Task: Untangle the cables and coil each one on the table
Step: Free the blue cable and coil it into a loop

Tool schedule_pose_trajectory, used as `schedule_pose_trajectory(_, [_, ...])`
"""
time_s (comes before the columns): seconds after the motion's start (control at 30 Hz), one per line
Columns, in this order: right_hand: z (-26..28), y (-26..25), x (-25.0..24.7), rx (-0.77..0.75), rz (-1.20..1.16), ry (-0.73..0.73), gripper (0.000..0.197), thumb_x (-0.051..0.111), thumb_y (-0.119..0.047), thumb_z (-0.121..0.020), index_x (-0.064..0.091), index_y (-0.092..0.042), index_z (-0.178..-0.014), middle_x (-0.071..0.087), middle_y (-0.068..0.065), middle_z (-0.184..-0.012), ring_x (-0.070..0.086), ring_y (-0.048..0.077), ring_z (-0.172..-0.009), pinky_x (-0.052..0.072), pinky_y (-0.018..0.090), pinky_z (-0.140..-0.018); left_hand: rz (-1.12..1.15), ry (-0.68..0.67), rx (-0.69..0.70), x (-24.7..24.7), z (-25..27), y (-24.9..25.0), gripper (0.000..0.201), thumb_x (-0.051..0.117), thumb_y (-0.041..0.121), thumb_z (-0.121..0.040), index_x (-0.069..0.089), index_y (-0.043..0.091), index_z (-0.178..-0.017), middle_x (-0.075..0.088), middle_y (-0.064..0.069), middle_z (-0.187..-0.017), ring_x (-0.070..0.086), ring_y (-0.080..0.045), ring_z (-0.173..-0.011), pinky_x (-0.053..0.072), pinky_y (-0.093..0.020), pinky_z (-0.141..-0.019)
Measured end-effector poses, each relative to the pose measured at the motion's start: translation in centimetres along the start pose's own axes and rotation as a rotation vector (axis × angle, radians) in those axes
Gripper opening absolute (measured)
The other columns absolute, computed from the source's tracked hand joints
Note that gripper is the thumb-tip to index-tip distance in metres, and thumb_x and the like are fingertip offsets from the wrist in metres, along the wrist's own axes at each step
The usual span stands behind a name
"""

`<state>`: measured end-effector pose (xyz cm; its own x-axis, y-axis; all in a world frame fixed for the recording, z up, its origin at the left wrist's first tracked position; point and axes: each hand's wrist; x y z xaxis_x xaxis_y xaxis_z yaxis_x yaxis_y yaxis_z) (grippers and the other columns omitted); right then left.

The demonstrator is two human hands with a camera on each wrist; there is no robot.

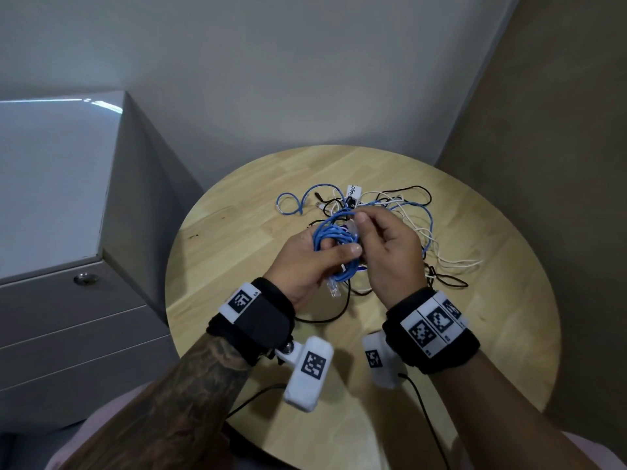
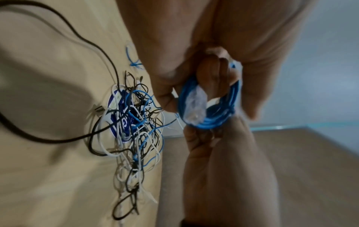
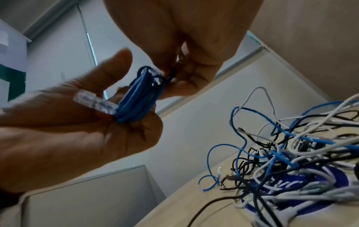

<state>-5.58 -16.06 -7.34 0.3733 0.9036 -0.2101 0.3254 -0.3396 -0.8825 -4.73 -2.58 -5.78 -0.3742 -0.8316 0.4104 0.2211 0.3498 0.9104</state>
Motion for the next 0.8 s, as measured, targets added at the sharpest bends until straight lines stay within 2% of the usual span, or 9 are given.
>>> schedule_pose_trajectory(0.13, [0.2,-0.9,-0.2,-0.024,-0.033,-0.012,0.017,0.060,-0.018,-0.101,0.076,-0.014,-0.106,0.074,-0.007,-0.098,0.069,0.005,-0.093,0.055,0.027,-0.084,-0.005,0.067,0.044,-1.1,-0.7,-0.4,0.037,0.063,0.000,-0.088,0.061,0.022,-0.059,0.030,-0.001,-0.055,0.025,-0.004,-0.042,0.028,-0.018,-0.047])
schedule_pose_trajectory(0.23, [-0.3,-1.3,-0.5,0.205,-0.213,-0.033,0.021,0.060,-0.025,-0.101,0.075,-0.014,-0.111,0.073,-0.005,-0.090,0.067,0.006,-0.079,0.054,0.025,-0.072,0.046,0.029,0.053,-1.3,-0.6,-0.1,0.007,0.068,0.009,-0.085,0.070,0.014,-0.080,0.044,-0.018,-0.088,0.027,-0.004,-0.042,0.030,-0.016,-0.047])
schedule_pose_trajectory(0.3, [-0.8,-0.7,-1.0,0.445,-0.379,-0.231,0.031,0.064,-0.034,-0.096,0.074,-0.011,-0.113,0.075,0.008,-0.103,0.069,0.024,-0.092,0.052,0.038,-0.084,0.062,0.005,0.048,-1.3,-0.5,-0.2,0.003,0.066,0.007,-0.086,0.066,0.005,-0.088,0.035,-0.014,-0.074,0.030,-0.002,-0.040,0.035,-0.015,-0.045])
schedule_pose_trajectory(0.37, [-0.9,-0.3,-1.2,0.501,-0.374,-0.378,0.039,0.064,-0.039,-0.093,0.074,-0.007,-0.115,0.073,0.018,-0.114,0.065,0.036,-0.102,0.048,0.045,-0.091,0.055,0.000,0.037,-1.3,-0.5,-0.3,0.004,0.065,0.003,-0.087,0.061,0.003,-0.089,0.022,-0.004,-0.061,0.031,-0.001,-0.039,0.036,-0.015,-0.044])
schedule_pose_trajectory(0.43, [-1.1,0.0,-1.5,0.432,-0.314,-0.286,0.027,0.062,-0.032,-0.098,0.076,-0.010,-0.103,0.072,0.005,-0.086,0.057,0.023,-0.081,0.045,0.033,-0.076,0.047,0.006,0.004,-1.4,-0.7,-0.5,0.012,0.069,0.007,-0.084,0.058,0.005,-0.088,0.013,-0.005,-0.064,0.026,-0.003,-0.040,0.032,-0.015,-0.043])
schedule_pose_trajectory(0.5, [-1.6,-0.3,-1.9,0.368,-0.308,-0.088,0.022,0.058,-0.026,-0.102,0.073,-0.015,-0.089,0.054,-0.010,-0.063,0.044,0.010,-0.063,0.036,0.024,-0.062,0.069,0.010,-0.046,-1.6,-0.8,-0.5,0.012,0.068,0.015,-0.082,0.057,0.010,-0.082,0.014,-0.002,-0.063,0.019,-0.004,-0.042,0.025,-0.015,-0.042])
schedule_pose_trajectory(0.63, [-2.3,-1.2,-2.7,0.243,-0.213,0.124,0.025,0.056,-0.020,-0.103,0.067,-0.006,-0.086,0.052,-0.019,-0.051,0.045,-0.003,-0.052,0.037,0.011,-0.057,0.105,-0.055,-0.133,-1.6,-0.7,-0.9,0.038,0.065,0.021,-0.089,0.057,0.023,-0.053,0.022,0.011,-0.051,0.010,-0.007,-0.048,0.018,-0.014,-0.040])
schedule_pose_trajectory(0.7, [-2.3,-1.4,-2.8,0.207,-0.154,0.159,0.029,0.058,-0.021,-0.102,0.067,0.003,-0.090,0.053,-0.020,-0.050,0.045,-0.004,-0.052,0.038,0.010,-0.057,0.101,-0.048,-0.169,-1.5,-0.6,-1.2,0.037,0.062,0.023,-0.088,0.056,0.022,-0.051,0.021,0.010,-0.052,0.010,-0.007,-0.048,0.019,-0.013,-0.039])
schedule_pose_trajectory(0.8, [-2.4,-1.3,-3.0,0.135,-0.104,0.178,0.032,0.061,-0.023,-0.101,0.068,0.006,-0.089,0.053,-0.017,-0.056,0.043,-0.002,-0.055,0.038,0.014,-0.058,0.103,-0.050,-0.194,-1.7,-0.4,-1.5,0.036,0.061,0.026,-0.090,0.057,0.023,-0.054,0.019,0.010,-0.054,0.009,-0.007,-0.050,0.009,-0.020,-0.046])
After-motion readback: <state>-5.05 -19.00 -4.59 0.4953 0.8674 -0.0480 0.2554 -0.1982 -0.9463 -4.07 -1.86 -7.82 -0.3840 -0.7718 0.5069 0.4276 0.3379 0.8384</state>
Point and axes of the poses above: each hand's wrist, its own z-axis away from the middle knuckle, its own x-axis out of the palm, y = z × x
